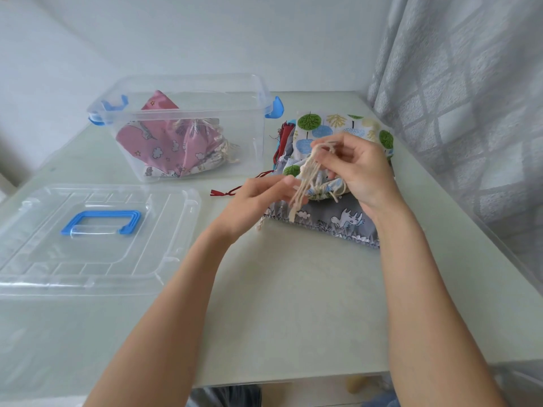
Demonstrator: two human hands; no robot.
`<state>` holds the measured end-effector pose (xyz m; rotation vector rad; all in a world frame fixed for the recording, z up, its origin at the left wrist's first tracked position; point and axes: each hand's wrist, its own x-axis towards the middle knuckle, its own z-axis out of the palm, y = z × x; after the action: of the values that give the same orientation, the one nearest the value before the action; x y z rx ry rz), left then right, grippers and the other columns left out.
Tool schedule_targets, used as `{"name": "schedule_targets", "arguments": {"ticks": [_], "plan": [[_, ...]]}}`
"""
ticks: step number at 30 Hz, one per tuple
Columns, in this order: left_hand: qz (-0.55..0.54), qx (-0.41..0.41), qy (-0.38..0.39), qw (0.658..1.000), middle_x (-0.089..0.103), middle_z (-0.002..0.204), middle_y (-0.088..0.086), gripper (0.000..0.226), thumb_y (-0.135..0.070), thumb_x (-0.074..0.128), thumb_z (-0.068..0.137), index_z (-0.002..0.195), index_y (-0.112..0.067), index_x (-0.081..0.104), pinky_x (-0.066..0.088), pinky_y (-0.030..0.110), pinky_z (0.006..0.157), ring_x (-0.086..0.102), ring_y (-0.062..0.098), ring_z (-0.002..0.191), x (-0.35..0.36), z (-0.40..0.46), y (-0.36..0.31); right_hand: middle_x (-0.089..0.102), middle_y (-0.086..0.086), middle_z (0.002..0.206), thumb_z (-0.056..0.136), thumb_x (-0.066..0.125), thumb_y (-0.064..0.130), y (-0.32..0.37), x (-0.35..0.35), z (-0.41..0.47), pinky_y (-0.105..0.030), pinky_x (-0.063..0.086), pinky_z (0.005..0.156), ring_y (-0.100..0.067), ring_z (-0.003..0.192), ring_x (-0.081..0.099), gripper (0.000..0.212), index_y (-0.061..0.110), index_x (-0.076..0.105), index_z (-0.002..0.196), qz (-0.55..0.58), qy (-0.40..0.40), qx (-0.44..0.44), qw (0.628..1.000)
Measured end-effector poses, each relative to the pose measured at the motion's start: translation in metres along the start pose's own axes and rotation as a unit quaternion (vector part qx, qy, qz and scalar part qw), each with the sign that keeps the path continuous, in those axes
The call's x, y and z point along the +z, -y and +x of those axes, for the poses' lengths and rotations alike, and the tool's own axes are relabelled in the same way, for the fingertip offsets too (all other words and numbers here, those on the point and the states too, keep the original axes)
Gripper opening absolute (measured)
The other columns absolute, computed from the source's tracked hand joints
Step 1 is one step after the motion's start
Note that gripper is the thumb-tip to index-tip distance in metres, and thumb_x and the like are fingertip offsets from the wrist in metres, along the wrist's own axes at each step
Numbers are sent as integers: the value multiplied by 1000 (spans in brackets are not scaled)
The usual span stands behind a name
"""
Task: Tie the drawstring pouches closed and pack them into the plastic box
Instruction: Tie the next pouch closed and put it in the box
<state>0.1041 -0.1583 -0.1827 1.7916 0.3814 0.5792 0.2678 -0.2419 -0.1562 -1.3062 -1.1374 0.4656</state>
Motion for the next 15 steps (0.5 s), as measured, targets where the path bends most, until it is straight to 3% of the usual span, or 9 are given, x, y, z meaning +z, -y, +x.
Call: {"name": "schedule_targets", "arguments": {"ticks": [2, 4, 6, 9, 12, 15], "plan": [[32, -12, 61, 998, 72, 96, 6, 26, -19, 48, 96, 103, -3, 67, 48, 23, 88, 62, 19, 92, 2, -1, 1, 65, 7, 72, 83, 68, 7, -2, 0, 0, -15, 43, 50, 0, 56, 55, 13, 19, 67, 88, -33, -8, 14, 999], [29, -31, 79, 996, 72, 97, 3, 19, -6, 55, 92, 107, -5, 65, 47, 15, 80, 63, 8, 91, 3, -1, 2, 62, 6, 67, 84, 68, 9, -3, 0, 0, -16, 42, 47, -3, 53, 52, 7, 16, 67, 86, -32, -13, 34, 999], [61, -16, 82, 995, 70, 96, -3, 28, 7, 55, 86, 107, -8, 63, 40, 5, 69, 60, -7, 82, 2, 0, 0, 61, 3, 64, 85, 66, 10, -3, -1, 1, -16, 42, 47, -4, 52, 52, 3, 9, 68, 86, 5, -20, 52, 998], [121, 24, 91, 988, 68, 98, -5, 37, 16, 54, 80, 108, -6, 63, 36, 2, 66, 56, -15, 77, 1, 2, 4, 62, 4, 62, 85, 64, 9, -3, -3, 1, -15, 43, 48, -3, 52, 52, 10, 1, 68, 90, 55, -21, 69, 996], [145, 49, 74, 985, 69, 89, -9, 24, -1, 65, 83, 103, -15, 66, 34, 5, 63, 53, -11, 70, 4, 4, 10, 63, 4, 64, 85, 63, 9, -1, -3, 0, -13, 45, 49, -2, 53, 53, 7, 5, 69, 88, 77, -9, 74, 994], [139, 45, 27, 989, 70, 84, -5, 12, -22, 61, 90, 98, -20, 69, 42, 17, 65, 55, 8, 69, 3, 6, 13, 65, 6, 65, 86, 62, 8, 0, -5, 0, -12, 45, 50, -1, 54, 54, 8, 8, 69, 88, 83, -5, 75, 994]]}}
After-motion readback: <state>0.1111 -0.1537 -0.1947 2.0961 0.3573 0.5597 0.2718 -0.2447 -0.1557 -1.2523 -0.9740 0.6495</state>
